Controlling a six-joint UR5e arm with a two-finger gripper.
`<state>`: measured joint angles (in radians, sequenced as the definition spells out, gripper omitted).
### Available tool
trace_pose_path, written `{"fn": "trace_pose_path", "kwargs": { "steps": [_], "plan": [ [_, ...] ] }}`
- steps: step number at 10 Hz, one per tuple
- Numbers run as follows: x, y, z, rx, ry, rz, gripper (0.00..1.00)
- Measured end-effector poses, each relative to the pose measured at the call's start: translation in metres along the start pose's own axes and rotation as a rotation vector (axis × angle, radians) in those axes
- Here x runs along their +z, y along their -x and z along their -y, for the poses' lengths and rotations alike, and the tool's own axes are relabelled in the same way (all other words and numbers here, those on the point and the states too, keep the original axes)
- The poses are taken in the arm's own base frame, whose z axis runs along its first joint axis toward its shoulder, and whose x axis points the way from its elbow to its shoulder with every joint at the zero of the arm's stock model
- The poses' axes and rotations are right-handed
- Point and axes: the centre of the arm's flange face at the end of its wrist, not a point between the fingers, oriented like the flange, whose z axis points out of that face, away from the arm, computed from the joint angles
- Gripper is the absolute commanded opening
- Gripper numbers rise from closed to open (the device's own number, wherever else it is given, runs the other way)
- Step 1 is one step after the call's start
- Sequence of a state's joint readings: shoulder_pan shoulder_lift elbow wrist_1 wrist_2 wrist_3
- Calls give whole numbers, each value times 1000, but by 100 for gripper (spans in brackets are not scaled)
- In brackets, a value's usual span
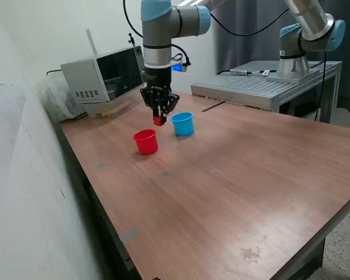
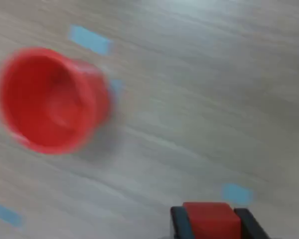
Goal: Place red objects in the red bin, and blue objects in the blue bin.
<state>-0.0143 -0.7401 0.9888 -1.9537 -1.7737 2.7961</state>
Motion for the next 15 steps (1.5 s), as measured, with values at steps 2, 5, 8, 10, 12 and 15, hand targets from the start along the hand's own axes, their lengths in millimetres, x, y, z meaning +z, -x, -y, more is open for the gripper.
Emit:
{"fn": "trace_pose_path", "kwargs": {
  "steps": [2, 5, 8, 10, 12, 15],
  "plan": [
    [3, 60, 12, 97, -2, 13, 0],
    [33, 115, 28, 182, -18, 13, 0],
    [69, 132, 32, 210, -21, 9, 0],
    [82, 132, 31, 214, -14, 5, 100],
    [93, 129, 31, 214, -21, -2, 100],
    [97, 129, 33, 212, -32, -4, 100]
  ]
}}
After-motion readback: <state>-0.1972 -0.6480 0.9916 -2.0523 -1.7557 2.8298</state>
